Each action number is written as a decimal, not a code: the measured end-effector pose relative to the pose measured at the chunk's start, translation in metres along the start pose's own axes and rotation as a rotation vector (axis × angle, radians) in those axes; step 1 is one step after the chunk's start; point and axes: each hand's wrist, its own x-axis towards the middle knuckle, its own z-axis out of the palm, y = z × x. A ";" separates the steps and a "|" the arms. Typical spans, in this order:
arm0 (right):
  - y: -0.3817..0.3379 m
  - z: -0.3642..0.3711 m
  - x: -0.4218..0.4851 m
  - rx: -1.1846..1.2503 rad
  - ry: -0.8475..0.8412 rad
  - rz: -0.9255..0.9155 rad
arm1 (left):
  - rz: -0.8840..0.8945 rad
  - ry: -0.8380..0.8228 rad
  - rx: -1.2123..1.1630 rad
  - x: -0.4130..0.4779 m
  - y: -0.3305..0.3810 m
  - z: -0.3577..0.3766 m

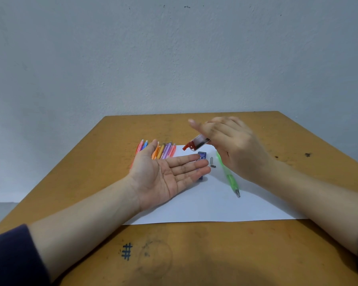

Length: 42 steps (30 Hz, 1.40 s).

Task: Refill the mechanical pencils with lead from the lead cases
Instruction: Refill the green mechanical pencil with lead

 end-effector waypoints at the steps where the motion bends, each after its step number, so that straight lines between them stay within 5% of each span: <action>1: -0.002 -0.001 0.001 0.014 0.003 0.012 | 0.002 0.003 0.001 0.000 0.000 0.000; 23: -0.002 0.002 0.002 0.048 0.002 0.045 | -0.017 0.012 -0.078 -0.002 0.001 0.003; 42: -0.001 0.000 0.001 0.081 0.030 0.077 | 0.057 0.095 0.090 0.000 -0.002 0.006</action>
